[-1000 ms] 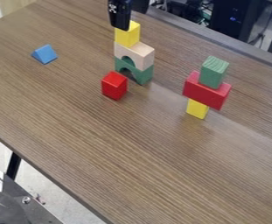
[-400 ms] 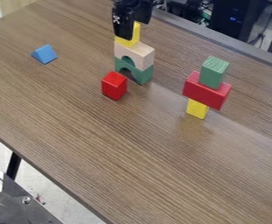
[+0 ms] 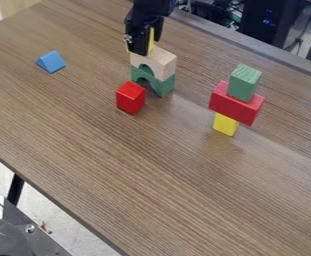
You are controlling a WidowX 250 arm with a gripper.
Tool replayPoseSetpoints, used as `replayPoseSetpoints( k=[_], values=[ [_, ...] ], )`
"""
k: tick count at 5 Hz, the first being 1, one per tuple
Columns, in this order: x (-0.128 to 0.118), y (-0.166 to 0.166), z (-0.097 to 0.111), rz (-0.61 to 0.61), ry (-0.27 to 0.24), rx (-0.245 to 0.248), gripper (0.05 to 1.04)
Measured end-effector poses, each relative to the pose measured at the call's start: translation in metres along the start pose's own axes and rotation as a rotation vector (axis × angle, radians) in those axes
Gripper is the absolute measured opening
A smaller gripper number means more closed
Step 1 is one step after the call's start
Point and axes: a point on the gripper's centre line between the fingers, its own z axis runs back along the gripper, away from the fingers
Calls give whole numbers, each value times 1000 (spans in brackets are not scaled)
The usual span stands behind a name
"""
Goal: Remove the yellow cube on the white arc and placed it on the green cube.
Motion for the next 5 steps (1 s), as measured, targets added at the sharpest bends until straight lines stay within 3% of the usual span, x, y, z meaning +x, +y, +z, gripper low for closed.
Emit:
replayPoseSetpoints(
  k=[1,3,5],
  values=[
    [7,0,13,-1,9,40,580],
    [63,0,52,-10,-82,137,580],
    [133,-5,89,9,-163,111,580]
  ],
)
